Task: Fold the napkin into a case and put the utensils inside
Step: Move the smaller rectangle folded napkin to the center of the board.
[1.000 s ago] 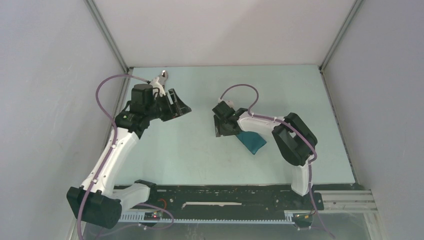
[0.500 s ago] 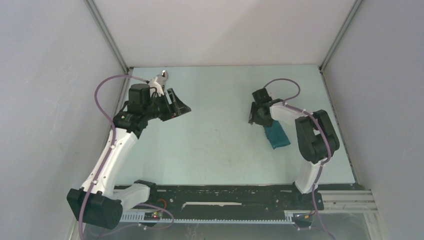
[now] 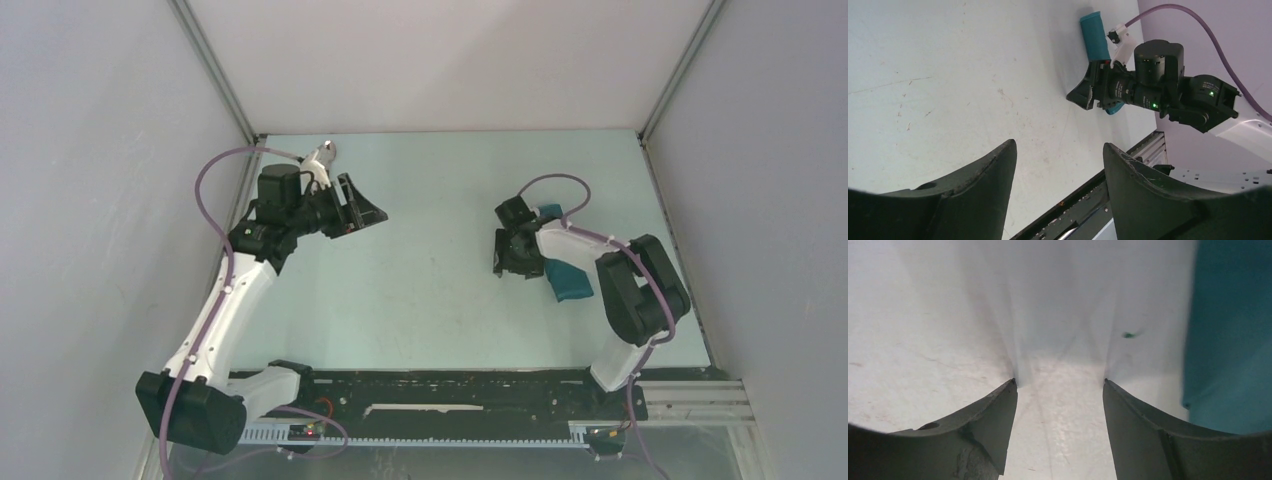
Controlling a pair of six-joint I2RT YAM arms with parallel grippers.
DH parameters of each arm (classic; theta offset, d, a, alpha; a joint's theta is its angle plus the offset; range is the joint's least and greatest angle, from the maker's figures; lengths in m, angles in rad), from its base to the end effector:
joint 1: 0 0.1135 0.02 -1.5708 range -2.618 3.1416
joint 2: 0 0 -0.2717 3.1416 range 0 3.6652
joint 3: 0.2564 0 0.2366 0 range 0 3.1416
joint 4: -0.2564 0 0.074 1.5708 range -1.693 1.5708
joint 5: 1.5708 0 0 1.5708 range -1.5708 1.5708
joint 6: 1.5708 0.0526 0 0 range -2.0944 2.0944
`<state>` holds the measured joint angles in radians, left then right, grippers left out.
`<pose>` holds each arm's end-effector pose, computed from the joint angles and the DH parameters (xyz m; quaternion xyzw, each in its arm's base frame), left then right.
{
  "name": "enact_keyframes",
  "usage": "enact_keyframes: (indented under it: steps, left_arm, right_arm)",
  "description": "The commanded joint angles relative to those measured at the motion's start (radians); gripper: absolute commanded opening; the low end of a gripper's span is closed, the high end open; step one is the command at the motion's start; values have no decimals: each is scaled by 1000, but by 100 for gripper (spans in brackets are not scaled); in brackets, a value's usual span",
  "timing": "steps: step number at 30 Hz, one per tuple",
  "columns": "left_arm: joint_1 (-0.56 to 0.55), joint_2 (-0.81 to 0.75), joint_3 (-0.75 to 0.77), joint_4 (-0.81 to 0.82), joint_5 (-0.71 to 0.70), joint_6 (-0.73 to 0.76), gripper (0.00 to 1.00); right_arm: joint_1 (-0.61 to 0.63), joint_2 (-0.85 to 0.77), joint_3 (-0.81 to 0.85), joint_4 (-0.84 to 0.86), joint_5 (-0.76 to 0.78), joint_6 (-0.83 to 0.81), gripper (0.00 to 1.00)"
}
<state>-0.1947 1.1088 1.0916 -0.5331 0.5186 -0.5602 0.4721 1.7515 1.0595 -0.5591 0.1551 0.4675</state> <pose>0.2214 -0.0702 0.3502 -0.0301 0.8522 -0.3820 0.3564 0.2913 0.1396 0.1614 0.0101 0.9843 0.0036 0.1761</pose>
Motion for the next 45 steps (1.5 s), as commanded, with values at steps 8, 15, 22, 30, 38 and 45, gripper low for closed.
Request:
enact_keyframes:
  steps: [8,15,22,30,38,45]
  left_arm:
    - [9,4,4,49,63,-13,70]
    - [9,11,7,67,87,-28,70]
    - [9,14,4,82,105,-36,70]
    - [8,1,-12,83,116,-44,70]
    - [8,4,-13,96,136,-56,71]
    - [-19,24,-38,146,155,-87,71]
  right_arm:
    - [-244,-162,-169,-21,74,70,72]
    - [-386,-178,-147,-59,87,7,73]
    - [-508,-144,-130,38,42,-21,74]
    - [-594,-100,-40,45,-24,-87,76]
    - [-582,-421,-127,46,-485,-42,77]
    - [-775,-322,-166,364,-771,123,78]
